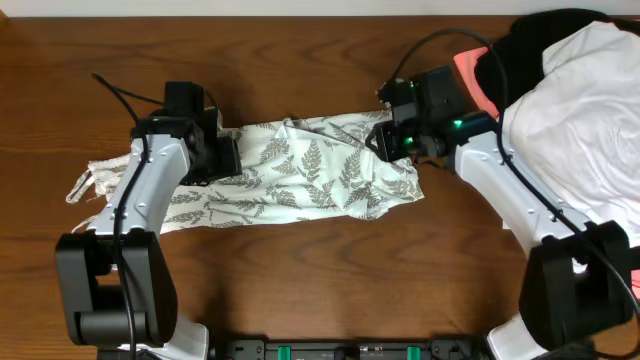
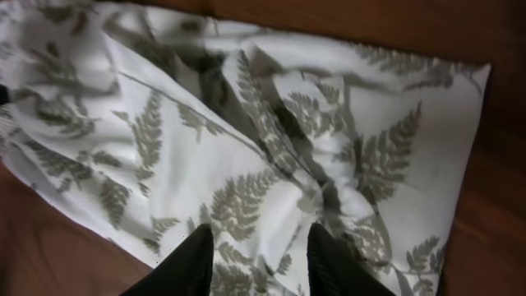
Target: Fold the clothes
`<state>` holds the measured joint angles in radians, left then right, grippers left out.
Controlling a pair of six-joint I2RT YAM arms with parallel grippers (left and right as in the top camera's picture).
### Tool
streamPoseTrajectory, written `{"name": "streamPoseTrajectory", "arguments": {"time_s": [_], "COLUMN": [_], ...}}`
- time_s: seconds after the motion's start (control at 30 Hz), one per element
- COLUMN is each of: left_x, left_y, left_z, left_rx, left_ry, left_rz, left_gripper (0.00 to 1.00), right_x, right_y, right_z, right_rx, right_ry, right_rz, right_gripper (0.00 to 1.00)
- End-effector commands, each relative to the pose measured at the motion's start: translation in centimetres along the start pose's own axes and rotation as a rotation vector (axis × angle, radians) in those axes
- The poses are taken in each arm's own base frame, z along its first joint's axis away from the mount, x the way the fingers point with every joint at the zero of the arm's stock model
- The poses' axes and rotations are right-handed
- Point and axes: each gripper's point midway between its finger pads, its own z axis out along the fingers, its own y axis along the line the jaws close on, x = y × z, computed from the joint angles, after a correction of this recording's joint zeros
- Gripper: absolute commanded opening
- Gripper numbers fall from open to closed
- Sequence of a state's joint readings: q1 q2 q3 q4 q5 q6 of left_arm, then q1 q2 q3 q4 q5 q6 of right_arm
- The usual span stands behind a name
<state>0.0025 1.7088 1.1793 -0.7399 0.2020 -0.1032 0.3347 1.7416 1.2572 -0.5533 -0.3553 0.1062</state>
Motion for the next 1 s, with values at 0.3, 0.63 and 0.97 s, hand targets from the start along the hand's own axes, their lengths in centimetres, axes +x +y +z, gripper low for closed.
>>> {"name": "streamPoseTrajectory", "arguments": {"time_s": [0.3, 0.63, 0.97], "left_x": [0.8, 1.3, 0.4], "left_y": [1.8, 6.8, 10.3], "left_z": [0.2, -0.7, -1.3], "left_rx": [-0.051, -0.080, -0.098], "left_ry": [0.042, 0.063, 0.007], "left_rz": [-0.029, -0.210, -0.300], "left_gripper": [0.81, 0.87, 0.89], "right_x": [4.7, 12.9, 15.0], "right_y": [-5.9, -9.6, -9.5], "right_z": [6.1, 6.0, 4.5], "right_rx": [0.190, 0.390, 0.416], "right_ry": [0.186, 0.499, 0.600], "right_rz": [0.056, 0.165, 0.187], "right_gripper": [0.36, 0.35, 0.38]}}
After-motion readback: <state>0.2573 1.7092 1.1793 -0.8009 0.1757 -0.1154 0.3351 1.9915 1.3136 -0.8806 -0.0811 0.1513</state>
